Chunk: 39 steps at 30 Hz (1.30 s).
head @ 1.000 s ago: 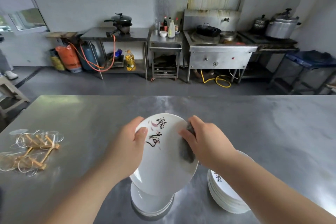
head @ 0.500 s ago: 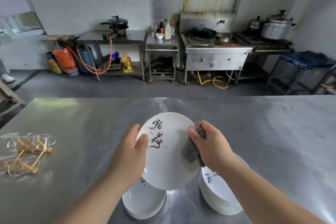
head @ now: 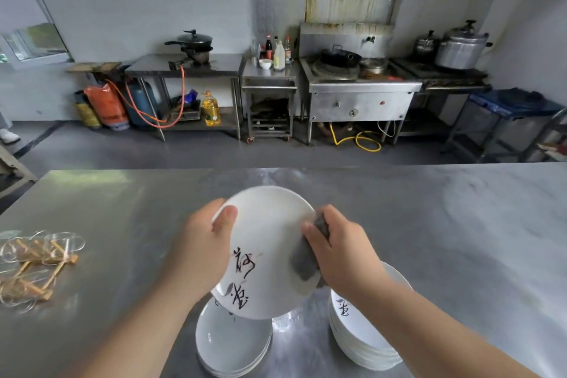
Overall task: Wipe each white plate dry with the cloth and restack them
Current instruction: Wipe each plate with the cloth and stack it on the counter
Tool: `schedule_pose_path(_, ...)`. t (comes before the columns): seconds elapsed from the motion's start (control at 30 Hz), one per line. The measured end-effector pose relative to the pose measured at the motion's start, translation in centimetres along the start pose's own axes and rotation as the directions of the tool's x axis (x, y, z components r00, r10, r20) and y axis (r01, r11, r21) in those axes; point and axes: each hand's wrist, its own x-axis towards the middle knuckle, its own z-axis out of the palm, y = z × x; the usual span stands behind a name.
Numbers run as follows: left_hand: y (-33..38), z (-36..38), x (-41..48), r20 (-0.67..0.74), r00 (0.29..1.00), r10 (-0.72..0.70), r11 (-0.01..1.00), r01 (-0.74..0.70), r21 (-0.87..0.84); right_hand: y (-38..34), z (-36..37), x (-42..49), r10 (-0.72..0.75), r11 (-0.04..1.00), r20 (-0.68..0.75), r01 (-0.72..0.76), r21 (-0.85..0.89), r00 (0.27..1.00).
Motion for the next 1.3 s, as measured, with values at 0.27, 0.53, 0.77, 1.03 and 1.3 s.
schedule_pose_path(0.27, 2.1, 3.0, -0.4, 0.139, 0.981, 0.133, 0.99, -0.137, 0.021, -3.6, -0.6, 3.0, -0.424, 0.872, -0.004, 0.407, -0.271, 0.905)
schedule_pose_path(0.53, 0.3, 2.3, -2.3, -0.071, 0.994, -0.087, 0.989, 0.078, -0.128, 0.6, -0.2, 1.9, -0.05, 0.997, -0.071, 0.045, -0.062, 0.996)
schedule_pose_path(0.77, 1.2, 1.8, -0.4, 0.226, 0.971, 0.076, 0.994, -0.057, -0.089, -3.9, -1.6, 4.0, -0.518, 0.714, 0.211, 0.555, -0.427, 0.829)
schedule_pose_path(1.03, -0.4, 1.7, -0.9, -0.078, 0.993, -0.086, 0.992, 0.078, -0.1, -0.3, 0.0, 2.7, -0.061, 0.986, -0.004, 0.059, -0.158, 0.998)
schedule_pose_path(1.3, 0.7, 3.5, -0.5, -0.031, 0.999, 0.029, 0.994, -0.032, -0.108, -3.3, -0.2, 5.0, -0.4, 0.863, 0.002, 0.377, -0.336, 0.917)
